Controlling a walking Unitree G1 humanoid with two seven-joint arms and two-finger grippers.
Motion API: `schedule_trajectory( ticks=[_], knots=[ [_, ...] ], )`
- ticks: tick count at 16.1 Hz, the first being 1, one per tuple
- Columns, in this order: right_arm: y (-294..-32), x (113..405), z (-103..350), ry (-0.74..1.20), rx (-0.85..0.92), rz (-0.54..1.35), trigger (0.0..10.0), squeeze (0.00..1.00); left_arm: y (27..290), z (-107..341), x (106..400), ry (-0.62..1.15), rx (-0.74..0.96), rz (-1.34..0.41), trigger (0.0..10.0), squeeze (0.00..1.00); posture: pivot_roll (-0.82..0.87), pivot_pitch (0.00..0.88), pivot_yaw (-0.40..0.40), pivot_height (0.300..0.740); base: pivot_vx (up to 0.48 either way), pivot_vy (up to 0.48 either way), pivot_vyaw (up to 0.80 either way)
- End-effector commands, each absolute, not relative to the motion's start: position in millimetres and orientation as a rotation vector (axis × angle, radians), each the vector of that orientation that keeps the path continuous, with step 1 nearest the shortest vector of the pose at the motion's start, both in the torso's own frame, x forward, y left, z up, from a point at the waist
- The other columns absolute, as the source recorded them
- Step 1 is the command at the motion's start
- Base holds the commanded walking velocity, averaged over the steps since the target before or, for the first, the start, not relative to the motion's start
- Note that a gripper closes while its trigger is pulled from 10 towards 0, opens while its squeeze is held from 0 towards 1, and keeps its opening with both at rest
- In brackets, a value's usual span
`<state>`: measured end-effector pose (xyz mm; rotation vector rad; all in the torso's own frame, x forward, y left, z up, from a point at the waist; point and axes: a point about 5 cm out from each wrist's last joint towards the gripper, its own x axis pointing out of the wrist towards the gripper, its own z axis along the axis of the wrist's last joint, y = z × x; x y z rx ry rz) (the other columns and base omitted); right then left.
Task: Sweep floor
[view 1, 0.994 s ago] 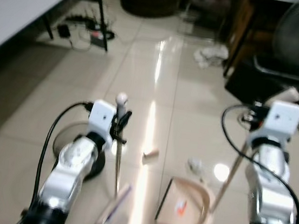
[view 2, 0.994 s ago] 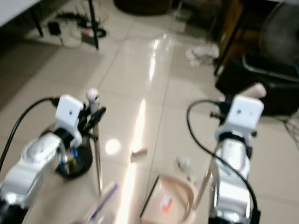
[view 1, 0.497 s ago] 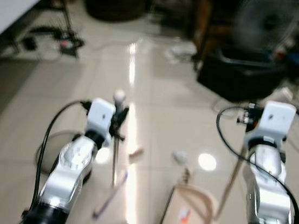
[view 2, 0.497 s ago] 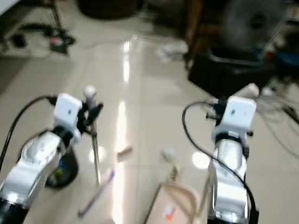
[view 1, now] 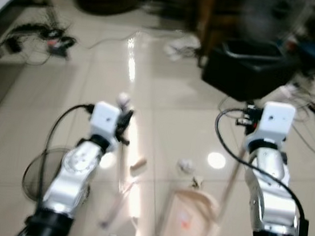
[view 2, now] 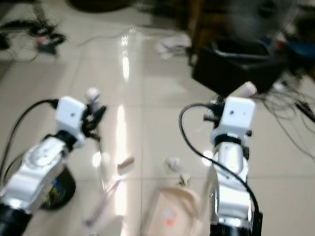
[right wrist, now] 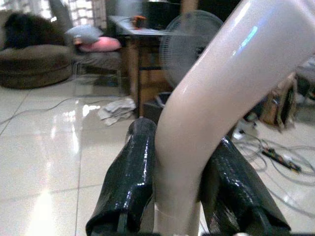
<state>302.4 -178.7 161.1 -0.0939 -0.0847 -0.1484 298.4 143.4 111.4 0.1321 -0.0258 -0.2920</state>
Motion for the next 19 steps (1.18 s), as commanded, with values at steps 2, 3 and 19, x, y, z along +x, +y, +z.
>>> schedule_trajectory(
  ticks=[2, 3, 19],
  knots=[
    [-190.5, 301.3, 167.1, -0.106, -0.122, -0.180, 10.0, 0.00, 137.0, 125.0, 301.6, -0.094, 0.125, -0.292, 10.0, 0.00, -0.06, 0.079, 0.035, 0.740, 0.394, 0.000, -0.53],
    [-190.7, 301.9, 168.9, -0.119, -0.126, -0.173, 10.0, 0.00, 138.2, 125.1, 301.8, -0.096, 0.126, -0.288, 10.0, 0.00, -0.05, 0.077, 0.034, 0.740, 0.398, 0.000, 0.00],
    [-183.9, 301.4, 168.8, -0.130, -0.155, -0.093, 10.0, 0.00, 139.8, 131.9, 307.1, -0.117, 0.140, -0.291, 10.0, 0.00, -0.05, 0.085, 0.038, 0.740, 0.404, 0.000, 0.21]
  ],
)
